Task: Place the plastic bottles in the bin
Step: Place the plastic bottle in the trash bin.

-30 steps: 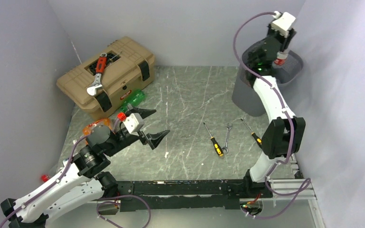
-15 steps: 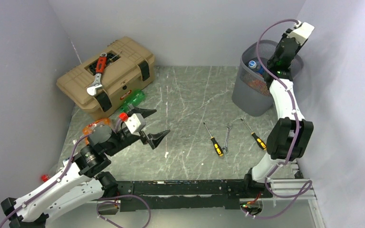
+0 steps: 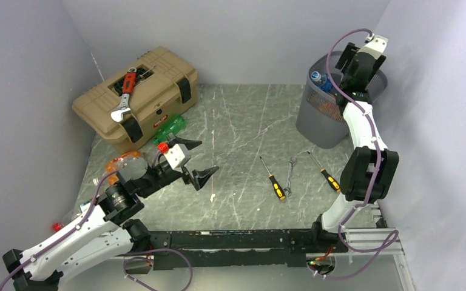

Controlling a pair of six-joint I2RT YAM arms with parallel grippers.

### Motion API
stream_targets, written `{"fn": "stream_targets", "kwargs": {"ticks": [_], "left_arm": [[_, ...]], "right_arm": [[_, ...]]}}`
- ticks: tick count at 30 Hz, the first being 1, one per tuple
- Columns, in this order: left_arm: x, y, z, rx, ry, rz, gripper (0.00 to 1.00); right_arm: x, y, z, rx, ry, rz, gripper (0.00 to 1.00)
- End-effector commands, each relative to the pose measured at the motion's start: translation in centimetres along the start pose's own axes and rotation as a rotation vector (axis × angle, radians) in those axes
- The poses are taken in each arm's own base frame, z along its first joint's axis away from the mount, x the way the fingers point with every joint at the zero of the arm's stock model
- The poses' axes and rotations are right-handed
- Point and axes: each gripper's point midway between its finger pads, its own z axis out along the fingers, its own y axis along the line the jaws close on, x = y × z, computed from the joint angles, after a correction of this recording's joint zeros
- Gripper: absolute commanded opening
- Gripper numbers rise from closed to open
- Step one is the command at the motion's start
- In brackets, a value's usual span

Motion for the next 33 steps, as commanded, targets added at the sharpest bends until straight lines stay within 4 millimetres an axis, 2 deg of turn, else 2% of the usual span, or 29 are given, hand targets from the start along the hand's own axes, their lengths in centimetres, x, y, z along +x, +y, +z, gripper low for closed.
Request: {"fn": "stream_targets", "kwargs": {"ticks": [1, 6, 10, 13, 19, 22, 25, 26, 28, 29, 30, 33], "left_arm": [[-1.7, -0.1, 0.1, 0.011, -0.040, 0.020, 1.00], [-1.8, 0.0, 0.0, 0.009, -0.043, 0.024, 0.99], [-1.8, -0.2, 0.0, 0.019, -0.042, 0.025, 0.99], [-1.7, -0.3, 0.0, 0.022, -0.040, 0.025, 1.00], [-1.5, -0.3, 0.2, 0.025, -0.032, 0.023, 1.00], [-1.3, -0.2, 0.3, 0.016, -0.024, 0.021, 0.99], [-0.7, 0.5, 0.5, -0.023, -0.003, 0.016, 0.99], [-0.5, 1.0, 0.6, -0.049, 0.009, 0.015, 0.99], [0.1, 2.1, 0.7, -0.108, 0.038, 0.020, 0.99], [0.1, 2.9, 0.7, -0.153, 0.045, 0.022, 0.99], [0.8, 3.7, 0.6, -0.201, 0.079, 0.025, 0.99], [2.1, 6.6, 0.0, -0.362, 0.159, 0.049, 0.99]], "right_arm": [[0.5, 1.7, -0.6, -0.066, 0.067, 0.042, 0.78], [-1.7, 1.6, -1.0, -0.055, 0.033, 0.084, 0.75], [-1.8, 1.8, -1.1, -0.063, 0.058, 0.090, 0.85], [-2.6, 1.8, -1.6, -0.068, 0.041, 0.119, 0.88], [-7.3, 2.5, -3.5, -0.123, -0.026, 0.201, 0.91], [-10.2, 3.6, -5.4, -0.203, -0.056, 0.273, 0.91], [-13.6, 5.6, -8.6, -0.328, -0.089, 0.364, 0.89], [-15.2, 6.8, -10.6, -0.388, -0.107, 0.387, 0.89], [-16.9, 9.3, -14.3, -0.491, -0.125, 0.400, 0.88], [-17.4, 11.1, -16.9, -0.557, -0.127, 0.399, 0.88], [-17.6, 12.5, -19.2, -0.609, -0.125, 0.396, 0.88], [-15.3, 15.2, -25.5, -0.750, -0.079, 0.406, 0.87]]}}
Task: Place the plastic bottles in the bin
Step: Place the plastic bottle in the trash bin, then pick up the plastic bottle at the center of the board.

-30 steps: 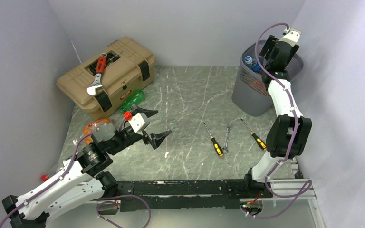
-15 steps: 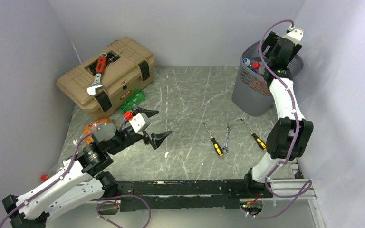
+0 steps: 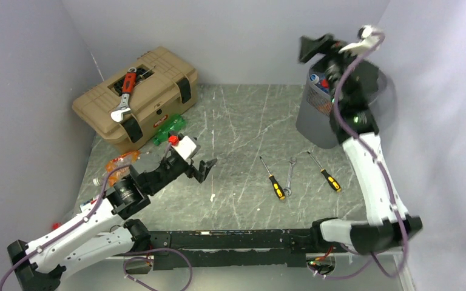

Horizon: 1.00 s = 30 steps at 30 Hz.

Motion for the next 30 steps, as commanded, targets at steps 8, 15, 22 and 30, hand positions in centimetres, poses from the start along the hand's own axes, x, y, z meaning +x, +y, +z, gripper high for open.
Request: {"fn": "stream_targets", "kwargs": {"ticks": [8, 15, 22, 30], "left_arm": [[4.6, 8.6, 0.2, -0.487, 0.365, 0.155, 0.99], [8.5, 11.0, 1.2, -0.477, 0.571, 0.096, 0.99], [11.6, 13.5, 3.6, -0.441, 0.784, 0.058, 0.98], [17.1, 16.9, 5.6, -0.494, 0.982, 0.078, 0.96]], "right_arm": [[11.4, 8.0, -14.7, -0.333, 0.236, 0.195, 0.85], [19.6, 5.2, -20.0, -0.334, 0.413, 0.264, 0.85], [26.6, 2.6, -24.6, -0.335, 0.533, 0.344, 0.84], [30.7, 1.7, -27.8, -0.374, 0.601, 0.400, 0.81]]}}
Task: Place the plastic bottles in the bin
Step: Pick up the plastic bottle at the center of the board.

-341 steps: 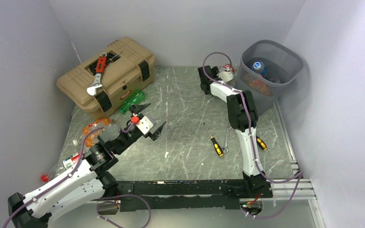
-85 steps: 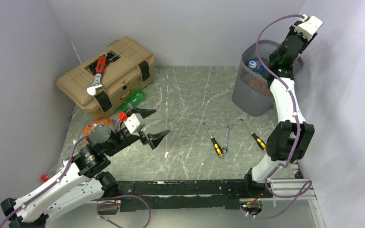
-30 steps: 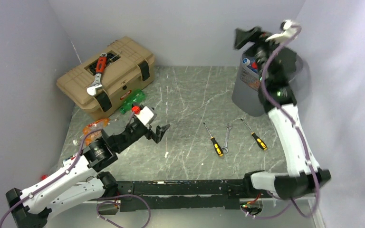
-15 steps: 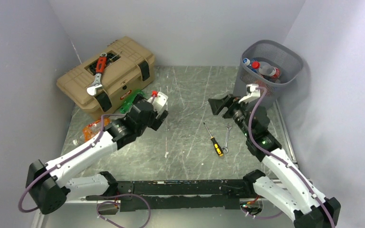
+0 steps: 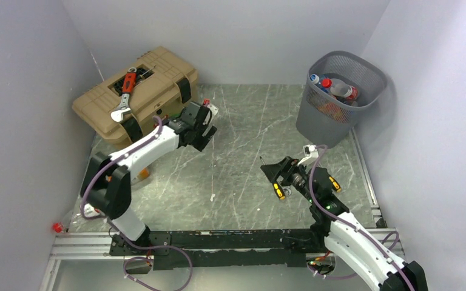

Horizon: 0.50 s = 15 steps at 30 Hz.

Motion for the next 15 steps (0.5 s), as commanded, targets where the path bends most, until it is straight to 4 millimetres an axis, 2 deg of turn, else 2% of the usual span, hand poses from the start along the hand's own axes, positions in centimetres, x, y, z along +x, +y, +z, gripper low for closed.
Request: {"fn": "stream_targets", "kwargs": {"ticks": [1, 6, 11, 15], "left_arm": [[0.7, 1.7, 2.4, -0.050, 0.104, 0.015, 0.96], [2.1, 4.1, 5.4, -0.153, 0.183, 0.055, 0.96], [2.8, 6.3, 7.6, -0.203, 0.148, 0.073, 0.96], [2.5, 7.5, 8.9, -0.220, 0.099, 0.077, 0.95]], "right_arm": [[-0.9, 2.3, -0.5, -0.125, -0.063, 0.008, 0.81], [-0.6, 2.4, -0.6, -0.138, -0.055, -0.022, 0.81], [-0.2, 2.3, -0.6, -0.149, -0.047, -0.032, 0.79], [0.1, 2.3, -0.6, -0.155, -0.039, -0.029, 0.79]]}}
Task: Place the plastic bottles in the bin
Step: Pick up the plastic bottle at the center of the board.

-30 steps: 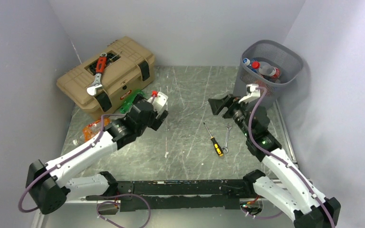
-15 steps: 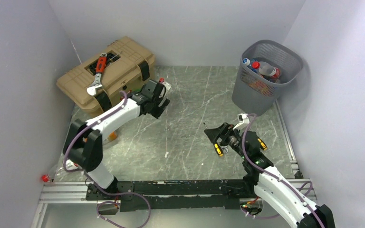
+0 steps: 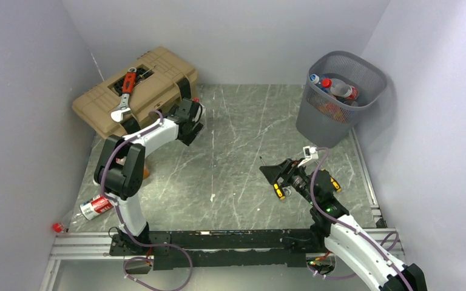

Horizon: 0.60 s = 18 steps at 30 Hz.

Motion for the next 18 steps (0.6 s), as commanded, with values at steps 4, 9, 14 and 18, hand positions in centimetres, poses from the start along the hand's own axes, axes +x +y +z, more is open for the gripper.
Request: {"fn": "stream_targets", "kwargs": {"ticks": [4, 9, 14, 18], "left_arm": [[-2.4, 2.0, 2.8, -0.051, -0.143, 0.050, 0.94], [-2.4, 2.2, 4.4, -0.055, -0.177, 0.077, 0.93], [-2.3, 1.9, 5.7, -0.034, -0.175, 0.067, 0.89], [-1.4, 0.8, 7.0, -0.012, -0.143, 0.058, 0.81]], "right_arm": [[-0.4, 1.3, 0.1, -0.074, -0.029, -0.016, 0.79], [-0.4, 1.5, 0.1, -0.079, -0.024, -0.018, 0.79], [-0.6, 1.5, 0.0, -0.074, -0.031, -0.024, 0.79], [-0.7, 1.6, 0.1, -0.074, -0.027, -0.027, 0.79]]}}
